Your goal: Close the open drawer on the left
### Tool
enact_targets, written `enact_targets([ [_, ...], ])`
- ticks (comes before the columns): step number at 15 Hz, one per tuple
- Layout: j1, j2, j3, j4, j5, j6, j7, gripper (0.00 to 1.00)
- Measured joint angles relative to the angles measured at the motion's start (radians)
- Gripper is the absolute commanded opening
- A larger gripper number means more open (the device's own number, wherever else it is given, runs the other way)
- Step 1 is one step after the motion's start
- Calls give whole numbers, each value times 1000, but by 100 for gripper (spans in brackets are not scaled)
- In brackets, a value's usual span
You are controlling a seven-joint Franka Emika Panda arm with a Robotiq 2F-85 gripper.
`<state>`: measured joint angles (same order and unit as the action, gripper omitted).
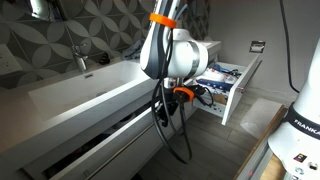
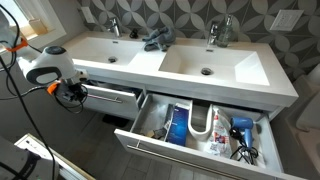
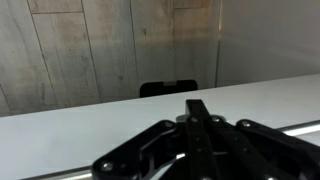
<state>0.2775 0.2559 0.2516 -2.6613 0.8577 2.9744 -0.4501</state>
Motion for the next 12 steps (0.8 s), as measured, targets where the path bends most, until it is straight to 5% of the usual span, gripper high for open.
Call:
enact_targets([
  [6,-54,80,66,80,83,116,-77,0],
  [12,-215,158,213,182,124,208,-206,0],
])
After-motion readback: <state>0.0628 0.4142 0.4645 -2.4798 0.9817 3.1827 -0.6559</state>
